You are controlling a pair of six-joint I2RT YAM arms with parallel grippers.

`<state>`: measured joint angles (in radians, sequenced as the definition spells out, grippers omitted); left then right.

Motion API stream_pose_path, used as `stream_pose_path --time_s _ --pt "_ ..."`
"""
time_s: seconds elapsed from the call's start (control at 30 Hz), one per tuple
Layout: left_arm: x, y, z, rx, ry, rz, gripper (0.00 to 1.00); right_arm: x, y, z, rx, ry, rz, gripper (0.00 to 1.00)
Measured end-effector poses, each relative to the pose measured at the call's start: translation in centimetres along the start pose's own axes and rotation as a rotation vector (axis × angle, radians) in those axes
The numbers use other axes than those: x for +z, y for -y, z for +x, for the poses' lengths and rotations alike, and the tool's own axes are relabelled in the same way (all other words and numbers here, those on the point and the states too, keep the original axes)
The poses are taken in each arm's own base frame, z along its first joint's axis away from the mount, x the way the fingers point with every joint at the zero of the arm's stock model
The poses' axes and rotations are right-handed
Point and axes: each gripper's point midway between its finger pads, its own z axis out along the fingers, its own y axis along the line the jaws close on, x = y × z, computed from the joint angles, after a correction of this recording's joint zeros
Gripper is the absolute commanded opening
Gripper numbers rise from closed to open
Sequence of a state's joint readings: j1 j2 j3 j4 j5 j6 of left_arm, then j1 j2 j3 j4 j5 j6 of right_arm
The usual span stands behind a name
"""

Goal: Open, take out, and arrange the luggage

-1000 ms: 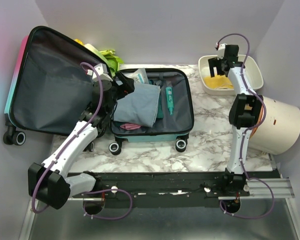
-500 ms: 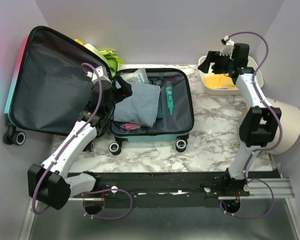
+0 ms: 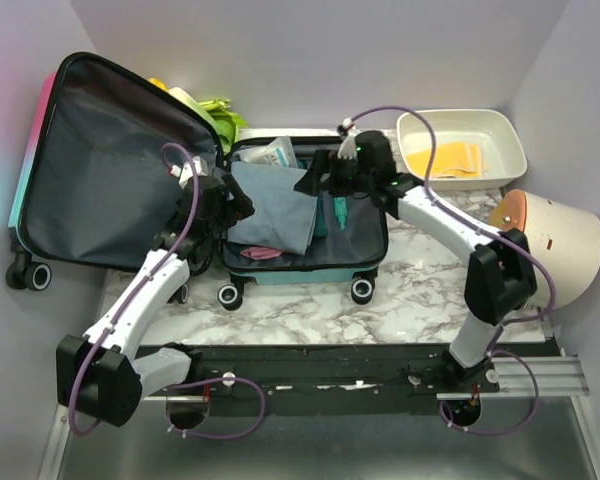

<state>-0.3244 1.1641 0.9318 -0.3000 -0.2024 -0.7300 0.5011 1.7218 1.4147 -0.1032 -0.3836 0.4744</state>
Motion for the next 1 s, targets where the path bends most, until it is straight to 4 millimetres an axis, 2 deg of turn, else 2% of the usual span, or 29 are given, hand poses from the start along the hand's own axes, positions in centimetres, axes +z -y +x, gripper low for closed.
stream_pose_path --time_s 0.13,0.27,0.5,0.7,0.9,0.97,1.0 --pt "-1.3 -0.5 -0.1 -0.006 0.021 0.013 0.99 3.3 1.6 4.5 0.086 -0.084 0.108 1.0" --pt "-2.3 -0.6 -0.3 -0.013 0.046 0.031 0.99 5.4 3.8 7.7 0.134 -0.154 0.22 1.0" --pt "-2.7 -1.3 0.4 -0.009 0.046 0.031 0.99 6.9 5.8 9.9 0.173 -0.201 0.325 1.0" --pt "-3.2 -1.2 0.2 -0.01 0.063 0.044 0.99 7.2 5.4 10.1 0.177 -0.213 0.32 0.95" --pt "-3.3 -1.1 0.0 -0.012 0.07 0.05 0.99 7.9 2.9 9.8 0.157 -0.218 0.229 0.77" --pt "-3.3 -1.1 0.0 -0.012 0.071 0.05 0.99 8.1 2.3 9.6 0.146 -0.214 0.208 0.57" --pt "-3.4 -1.1 -0.1 -0.012 0.072 0.051 0.99 8.2 2.1 9.6 0.14 -0.214 0.199 0.44"
